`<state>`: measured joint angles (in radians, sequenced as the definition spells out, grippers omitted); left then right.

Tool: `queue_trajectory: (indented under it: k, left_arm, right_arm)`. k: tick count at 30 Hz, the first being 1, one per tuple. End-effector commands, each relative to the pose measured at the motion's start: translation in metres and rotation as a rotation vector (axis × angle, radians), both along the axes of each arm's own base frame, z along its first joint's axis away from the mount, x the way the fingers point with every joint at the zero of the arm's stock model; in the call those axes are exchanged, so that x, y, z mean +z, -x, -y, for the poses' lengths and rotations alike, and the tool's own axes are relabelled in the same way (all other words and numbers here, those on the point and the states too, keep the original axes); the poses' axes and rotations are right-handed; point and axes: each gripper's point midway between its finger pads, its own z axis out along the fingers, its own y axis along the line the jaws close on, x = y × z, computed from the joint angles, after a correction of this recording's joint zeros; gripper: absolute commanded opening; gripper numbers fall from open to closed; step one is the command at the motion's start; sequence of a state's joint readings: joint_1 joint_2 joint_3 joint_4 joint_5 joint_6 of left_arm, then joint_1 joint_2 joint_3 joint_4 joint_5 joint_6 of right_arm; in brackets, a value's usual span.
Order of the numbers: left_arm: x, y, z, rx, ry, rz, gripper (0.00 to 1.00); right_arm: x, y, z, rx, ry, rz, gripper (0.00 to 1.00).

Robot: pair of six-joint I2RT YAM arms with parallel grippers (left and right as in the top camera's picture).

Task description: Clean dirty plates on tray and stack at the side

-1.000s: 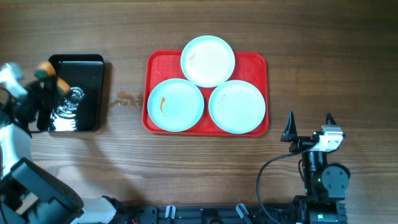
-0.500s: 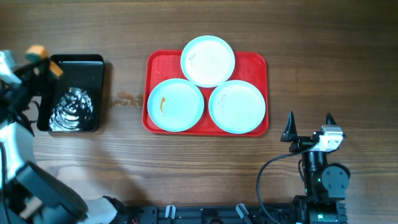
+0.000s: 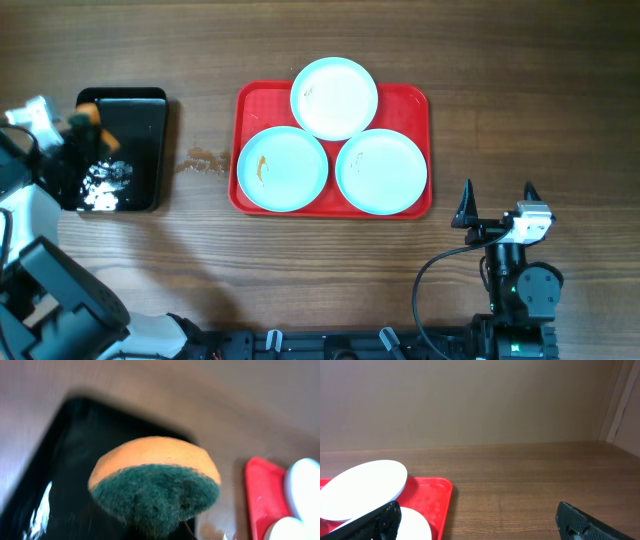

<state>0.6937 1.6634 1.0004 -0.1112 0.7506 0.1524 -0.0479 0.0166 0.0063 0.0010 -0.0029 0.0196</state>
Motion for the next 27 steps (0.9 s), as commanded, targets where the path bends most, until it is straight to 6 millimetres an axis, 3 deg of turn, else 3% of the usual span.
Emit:
queue_trajectory:
  k: [1,3,6,7,8,11,12,13,15,18,20,22,23,24,27]
  left_arm:
    - [0.123,-0.012,0.024,-0.154,-0.068,0.328,0.04]
    - [0.145,-0.009,0.025,-0.153,-0.115,0.38,0.04]
    - [0.138,-0.008,0.018,-0.098,-0.118,0.335,0.04]
    - [0.122,-0.007,0.013,-0.065,-0.129,0.278,0.04]
    - [0.075,-0.001,-0.001,-0.014,-0.188,0.117,0.04]
    - [-0.009,0.015,-0.017,0.036,-0.233,-0.152,0.04]
    - [-0.028,0.018,-0.016,0.031,-0.206,-0.202,0.04]
    - [-0.035,0.017,-0.011,0.009,-0.166,-0.204,0.03]
    - [-0.019,0.008,0.006,-0.071,-0.103,-0.103,0.04]
    - [0.05,-0.006,0.031,-0.22,-0.077,0.152,0.04]
    - [0.093,-0.011,0.033,-0.218,-0.088,0.256,0.04]
    - [0.123,-0.01,0.035,-0.203,-0.114,0.319,0.04]
    - [0.127,-0.006,0.036,-0.192,-0.121,0.314,0.04]
    - [0.119,-0.003,0.032,-0.152,-0.125,0.263,0.04]
    - [0.052,0.012,0.003,0.011,-0.198,-0.023,0.04]
  right_arm:
    - [0.001,0.0,0.002,-0.008,0.017,0.006,1.0]
    - [0.001,0.0,0.002,-0.008,0.017,0.006,1.0]
    - [0.001,0.0,0.002,-0.008,0.018,0.006,1.0]
    - [0.001,0.0,0.002,-0.008,0.017,0.006,1.0]
    - [0.001,0.0,0.002,-0.008,0.017,0.006,1.0]
    - [0.001,0.0,0.002,-0.008,0.017,0.006,1.0]
    - [0.001,0.0,0.002,-0.008,0.017,0.006,1.0]
    - [0.001,0.0,0.002,-0.008,0.017,0.006,1.0]
    - [0.001,0.0,0.002,-0.008,0.017,0.006,1.0]
    - [0.001,0.0,0.002,-0.008,0.018,0.006,1.0]
    - [0.001,0.0,0.002,-0.008,0.017,0.006,1.0]
    - [0.001,0.0,0.002,-0.008,0.017,0.006,1.0]
    - [0.001,0.0,0.002,-0.008,0.017,0.006,1.0]
    - [0.001,0.0,0.002,-0.008,0.017,0.006,1.0]
    - [0.001,0.0,0.002,-0.008,0.018,0.006,1.0]
